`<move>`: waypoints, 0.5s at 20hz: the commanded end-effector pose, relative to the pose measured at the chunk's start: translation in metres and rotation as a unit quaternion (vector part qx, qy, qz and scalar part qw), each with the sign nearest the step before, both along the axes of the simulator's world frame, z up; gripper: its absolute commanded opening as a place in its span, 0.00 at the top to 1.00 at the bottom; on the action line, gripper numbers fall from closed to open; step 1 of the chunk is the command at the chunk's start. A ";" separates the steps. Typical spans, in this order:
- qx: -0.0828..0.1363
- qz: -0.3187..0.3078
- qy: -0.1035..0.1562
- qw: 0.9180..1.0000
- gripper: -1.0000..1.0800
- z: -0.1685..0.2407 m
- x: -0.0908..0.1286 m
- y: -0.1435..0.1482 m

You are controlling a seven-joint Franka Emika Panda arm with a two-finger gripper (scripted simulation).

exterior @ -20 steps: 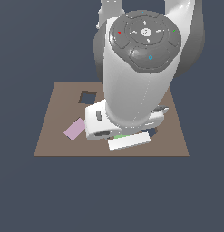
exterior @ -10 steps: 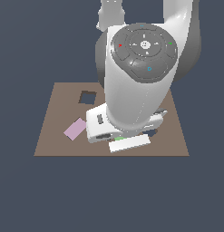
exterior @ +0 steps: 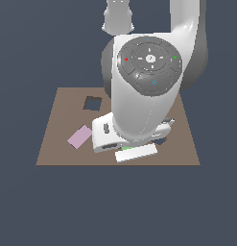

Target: Insert a designated object into the corresponding slot on a board.

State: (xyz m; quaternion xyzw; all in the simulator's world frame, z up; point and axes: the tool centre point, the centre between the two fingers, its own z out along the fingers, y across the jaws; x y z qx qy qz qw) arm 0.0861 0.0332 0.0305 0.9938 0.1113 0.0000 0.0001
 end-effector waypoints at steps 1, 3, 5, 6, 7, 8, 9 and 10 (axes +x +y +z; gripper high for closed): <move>0.000 0.000 0.000 1.000 1.00 -0.001 0.000 0.000; 0.000 0.000 0.000 1.000 1.00 -0.001 0.000 0.000; 0.000 0.000 0.000 1.000 1.00 0.000 0.000 0.000; 0.000 0.000 0.000 1.000 1.00 0.000 0.000 0.000; 0.000 0.000 0.000 1.000 1.00 0.000 0.000 0.000; 0.000 -0.001 0.000 1.000 1.00 0.000 0.000 0.000; 0.000 -0.003 0.000 1.000 1.00 0.000 0.000 0.000; 0.000 -0.005 0.000 1.000 1.00 0.000 -0.001 0.001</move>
